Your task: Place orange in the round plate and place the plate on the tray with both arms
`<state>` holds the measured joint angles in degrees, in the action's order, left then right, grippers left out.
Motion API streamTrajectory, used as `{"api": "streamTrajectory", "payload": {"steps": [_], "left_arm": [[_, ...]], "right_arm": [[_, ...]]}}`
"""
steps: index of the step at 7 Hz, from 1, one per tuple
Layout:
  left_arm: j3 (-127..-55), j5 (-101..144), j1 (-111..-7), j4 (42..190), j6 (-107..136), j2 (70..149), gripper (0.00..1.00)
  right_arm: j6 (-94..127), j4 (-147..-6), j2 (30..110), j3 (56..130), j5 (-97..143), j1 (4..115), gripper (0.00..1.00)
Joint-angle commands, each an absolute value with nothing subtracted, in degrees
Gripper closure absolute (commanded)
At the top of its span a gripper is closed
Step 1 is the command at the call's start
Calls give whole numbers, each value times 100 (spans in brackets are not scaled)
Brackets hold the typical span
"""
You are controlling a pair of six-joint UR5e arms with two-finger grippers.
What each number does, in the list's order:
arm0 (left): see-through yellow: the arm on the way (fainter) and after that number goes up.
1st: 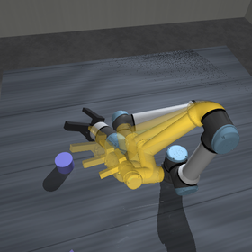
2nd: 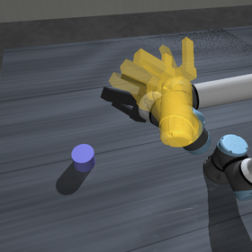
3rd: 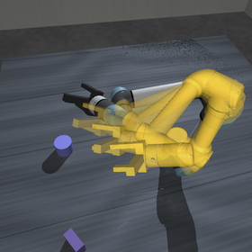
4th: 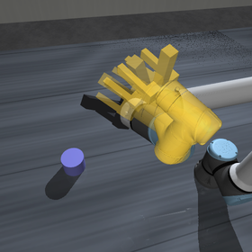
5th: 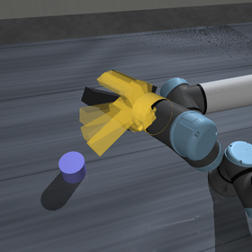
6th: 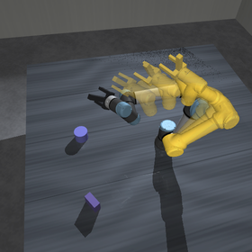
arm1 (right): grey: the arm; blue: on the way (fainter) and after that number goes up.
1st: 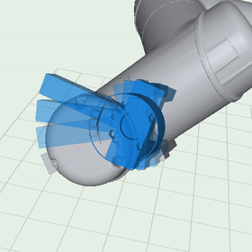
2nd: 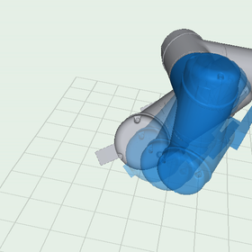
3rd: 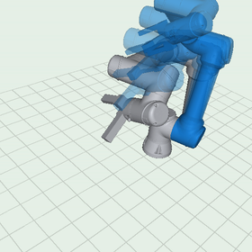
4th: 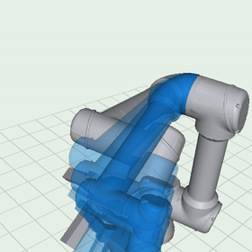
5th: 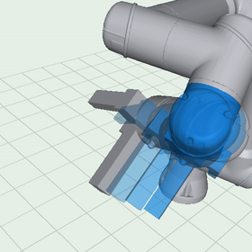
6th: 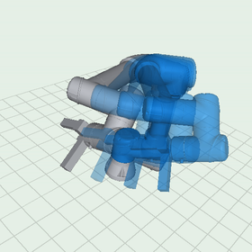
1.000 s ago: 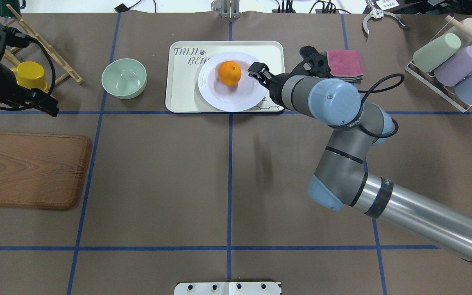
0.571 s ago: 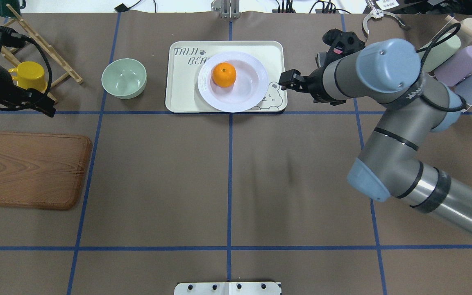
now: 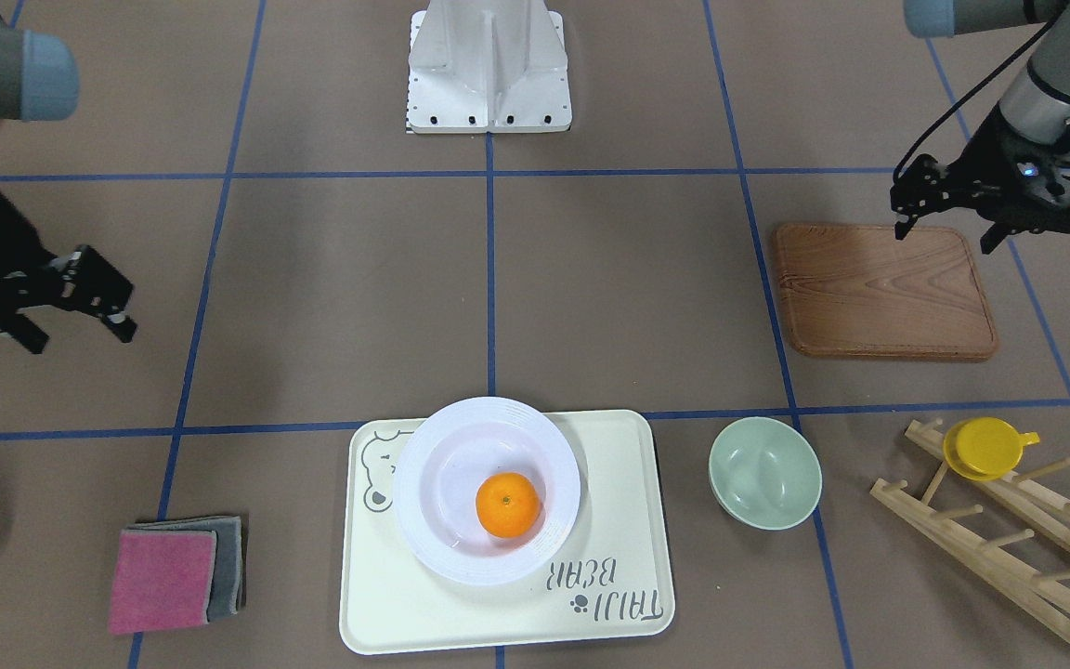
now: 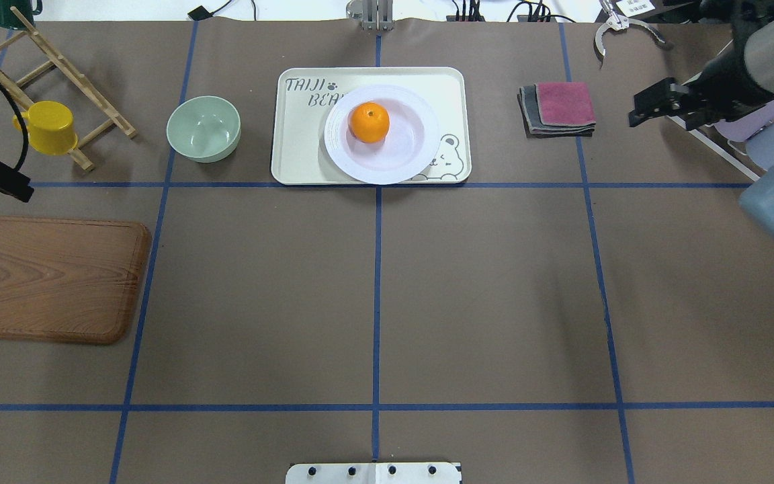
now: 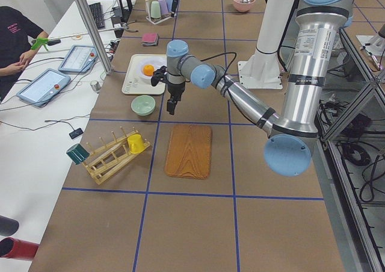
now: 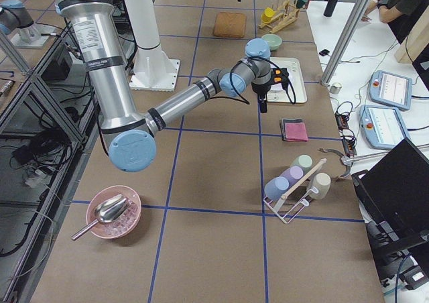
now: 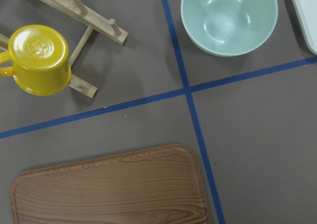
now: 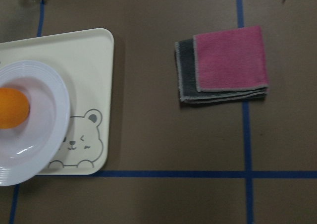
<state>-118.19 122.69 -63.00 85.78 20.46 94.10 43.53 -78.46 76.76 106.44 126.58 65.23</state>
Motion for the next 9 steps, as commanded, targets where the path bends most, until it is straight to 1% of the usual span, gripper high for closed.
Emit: {"api": "streamTrajectory", "payload": {"steps": [1,2,3,4,5,8,9], "left_arm": [[-11804,12270,-6757,8596,972,8818,2],[-11795,12278,-6872,8604,802,8581,2],[-11734,12278,-7004,8596,809,8535,2],[-11699,12331,-7092,8596,809,8430,2],[-11629,12496,-7128,8596,809,8333,2],[-11558,12656,-7435,8604,765,8200,1],[-11488,12656,-7583,8596,321,8209,1]], "right_arm": [[2960,-8068,8460,10652,12796,7353,0],[1944,-8103,8968,10600,12806,7522,0],[985,-8582,9191,10582,12840,7863,0],[488,-9239,9193,10599,12867,8092,0],[327,-9403,9228,10643,12867,8304,0],[325,-9396,9281,10582,12885,8306,0],[325,-9396,9299,10582,12885,8306,0]]}}
